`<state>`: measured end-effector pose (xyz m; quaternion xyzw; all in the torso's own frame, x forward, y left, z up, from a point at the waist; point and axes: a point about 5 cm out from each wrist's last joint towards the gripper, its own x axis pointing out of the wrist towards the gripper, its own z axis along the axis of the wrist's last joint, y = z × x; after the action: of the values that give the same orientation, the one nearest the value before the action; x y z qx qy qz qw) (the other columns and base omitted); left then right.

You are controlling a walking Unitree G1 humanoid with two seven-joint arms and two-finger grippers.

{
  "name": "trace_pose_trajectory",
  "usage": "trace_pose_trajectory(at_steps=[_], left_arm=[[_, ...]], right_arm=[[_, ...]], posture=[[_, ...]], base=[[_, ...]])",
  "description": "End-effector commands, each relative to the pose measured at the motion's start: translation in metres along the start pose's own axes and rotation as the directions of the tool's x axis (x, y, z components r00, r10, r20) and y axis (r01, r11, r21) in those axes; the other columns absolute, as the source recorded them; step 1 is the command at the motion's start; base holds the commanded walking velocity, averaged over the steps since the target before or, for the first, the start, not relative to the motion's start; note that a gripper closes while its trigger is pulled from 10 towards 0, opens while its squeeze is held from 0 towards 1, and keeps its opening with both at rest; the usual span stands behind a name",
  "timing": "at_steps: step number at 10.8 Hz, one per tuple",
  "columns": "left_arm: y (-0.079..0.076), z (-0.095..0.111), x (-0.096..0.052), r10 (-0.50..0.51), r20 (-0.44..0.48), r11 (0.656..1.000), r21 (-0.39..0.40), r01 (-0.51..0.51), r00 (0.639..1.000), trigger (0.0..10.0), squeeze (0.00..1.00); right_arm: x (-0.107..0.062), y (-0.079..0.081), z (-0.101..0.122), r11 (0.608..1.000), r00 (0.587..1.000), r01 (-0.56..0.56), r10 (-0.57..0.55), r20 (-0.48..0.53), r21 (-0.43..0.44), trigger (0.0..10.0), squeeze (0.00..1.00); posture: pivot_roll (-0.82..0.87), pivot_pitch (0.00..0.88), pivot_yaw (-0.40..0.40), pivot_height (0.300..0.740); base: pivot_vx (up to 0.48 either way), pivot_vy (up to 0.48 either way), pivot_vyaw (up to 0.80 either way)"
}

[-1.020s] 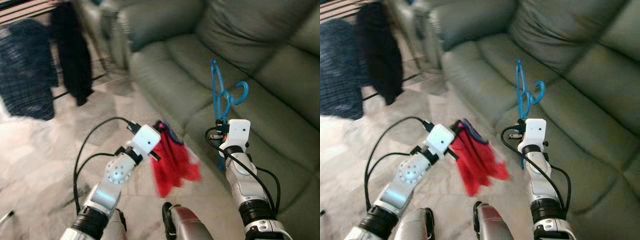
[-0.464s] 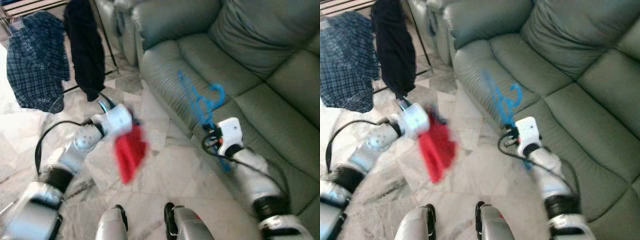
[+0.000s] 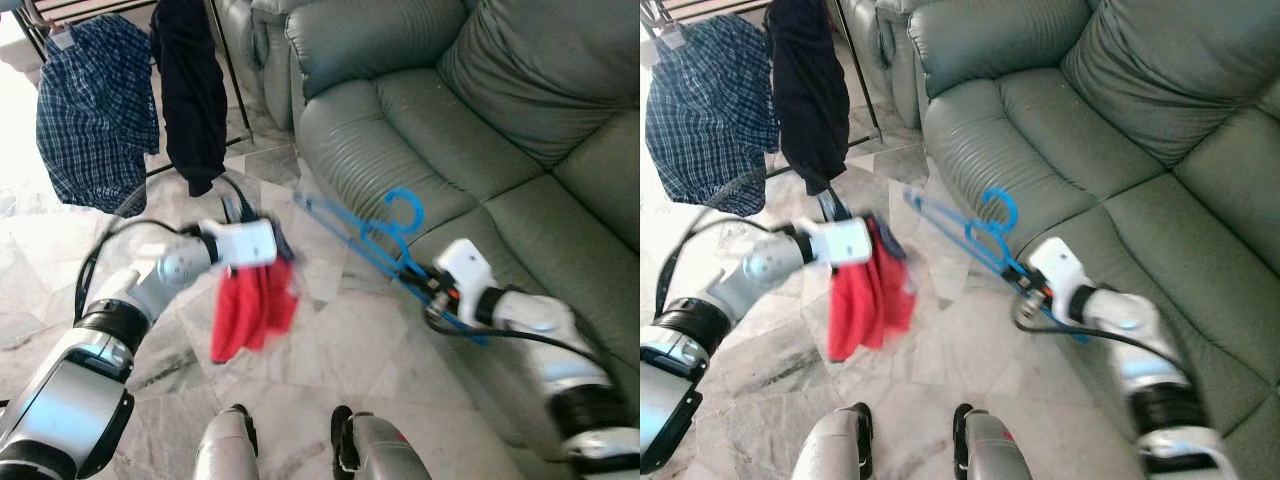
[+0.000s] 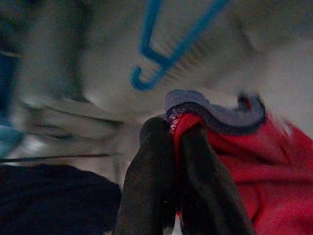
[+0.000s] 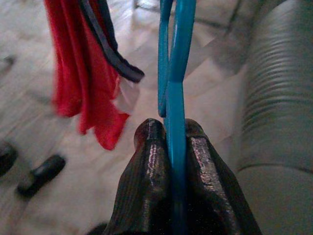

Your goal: Hang hanger

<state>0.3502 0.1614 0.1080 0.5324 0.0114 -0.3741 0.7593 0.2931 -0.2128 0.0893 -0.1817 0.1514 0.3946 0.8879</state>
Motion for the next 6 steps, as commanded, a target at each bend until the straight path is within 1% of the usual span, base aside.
trace_pose_trajectory(at_steps=[1,2,3,4,5,6], left_arm=[[-0.003,-0.005,-0.001,-0.048,-0.024,0.999,0.003,0.049,0.999,10.0,0.00],[-0.003,-0.006,-0.001,-0.053,-0.023,0.999,-0.006,0.053,0.998,10.0,0.00],[-0.005,-0.008,-0.002,-0.074,-0.032,0.997,0.014,0.074,0.997,10.0,0.00],[-0.007,-0.011,-0.004,-0.086,-0.037,0.996,0.006,0.087,0.996,10.0,0.00],[-0.007,-0.012,-0.005,-0.090,-0.039,0.996,0.001,0.090,0.995,10.0,0.00],[-0.005,-0.010,-0.004,-0.076,-0.021,0.997,-0.026,0.075,0.997,10.0,0.00]], right_arm=[[-0.006,0.006,-0.004,0.995,0.994,-0.104,0.104,-0.044,-0.006,10.0,0.00],[-0.010,0.008,-0.007,0.989,0.986,-0.148,0.148,-0.079,0.009,10.0,0.00],[-0.016,0.012,-0.012,0.972,0.963,-0.236,0.234,-0.137,0.001,10.0,0.00],[-0.021,0.013,-0.012,0.954,0.940,-0.298,0.298,-0.166,0.024,10.0,0.00],[-0.023,0.013,-0.013,0.948,0.931,-0.318,0.315,-0.184,0.015,10.0,0.00],[-0.023,0.011,-0.012,0.949,0.932,-0.314,0.314,-0.183,0.028,10.0,0.00]], posture=[[-0.02,0.215,-0.019,0.740],[-0.02,0.215,-0.024,0.740],[-0.01,0.217,-0.031,0.740],[-0.01,0.216,-0.037,0.740],[-0.01,0.215,-0.039,0.740],[-0.02,0.214,-0.046,0.740]], base=[[0.000,0.000,0.00],[0.000,0.000,0.00],[0.000,0.000,0.00],[0.000,0.000,0.00],[0.000,0.000,0.00],[0.000,0.000,0.00]])
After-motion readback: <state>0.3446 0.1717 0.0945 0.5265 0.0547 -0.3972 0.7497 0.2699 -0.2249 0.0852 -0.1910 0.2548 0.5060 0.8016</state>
